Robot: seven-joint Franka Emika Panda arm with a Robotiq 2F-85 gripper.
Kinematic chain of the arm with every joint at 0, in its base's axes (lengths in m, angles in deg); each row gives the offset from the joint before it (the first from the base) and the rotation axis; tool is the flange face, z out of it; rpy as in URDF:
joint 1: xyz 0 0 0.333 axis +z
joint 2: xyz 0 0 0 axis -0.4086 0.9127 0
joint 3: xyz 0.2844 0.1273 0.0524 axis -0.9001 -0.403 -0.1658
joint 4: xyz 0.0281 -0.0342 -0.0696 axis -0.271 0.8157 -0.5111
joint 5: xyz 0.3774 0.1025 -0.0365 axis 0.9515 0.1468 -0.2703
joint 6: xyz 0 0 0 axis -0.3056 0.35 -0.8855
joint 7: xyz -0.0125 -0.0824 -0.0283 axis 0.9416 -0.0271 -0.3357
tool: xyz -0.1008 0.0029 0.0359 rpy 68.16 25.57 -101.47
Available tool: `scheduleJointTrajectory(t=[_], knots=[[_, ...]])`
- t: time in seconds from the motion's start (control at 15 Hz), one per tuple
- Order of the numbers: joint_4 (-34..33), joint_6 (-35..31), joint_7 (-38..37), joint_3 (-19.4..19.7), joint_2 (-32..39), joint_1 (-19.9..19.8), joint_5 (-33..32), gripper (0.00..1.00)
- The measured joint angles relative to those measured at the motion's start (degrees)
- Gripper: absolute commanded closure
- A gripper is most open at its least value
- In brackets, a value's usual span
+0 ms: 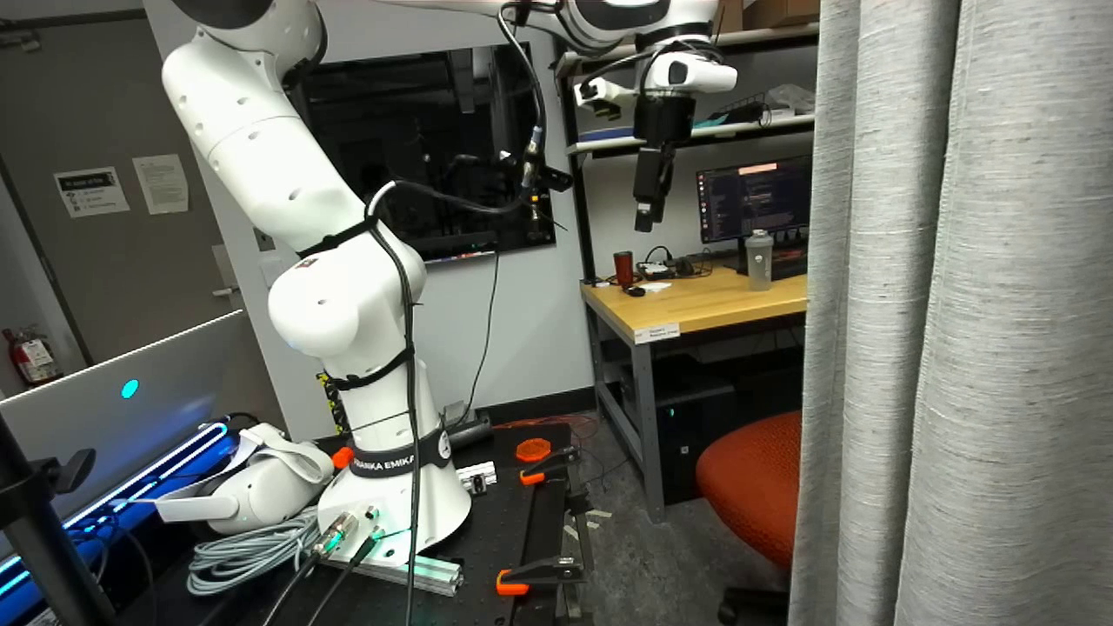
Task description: Slide the curtain to the left
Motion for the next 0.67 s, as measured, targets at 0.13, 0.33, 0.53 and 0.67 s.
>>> scheduleJointTrajectory(t=[0.13, 0.33, 0.53, 0.67], knots=[[0.0, -3.2, -0.7, 0.5, 0.3, -0.3, 0.0, 0.00], [-0.4, -8.9, -2.1, 1.8, 1.5, -1.3, 0.0, 0.00], [-1.7, -14.2, -3.6, 3.2, 3.7, -3.0, -0.3, 0.00], [-3.3, -16.7, -4.7, 4.3, 5.5, -4.2, -2.5, 0.00]])
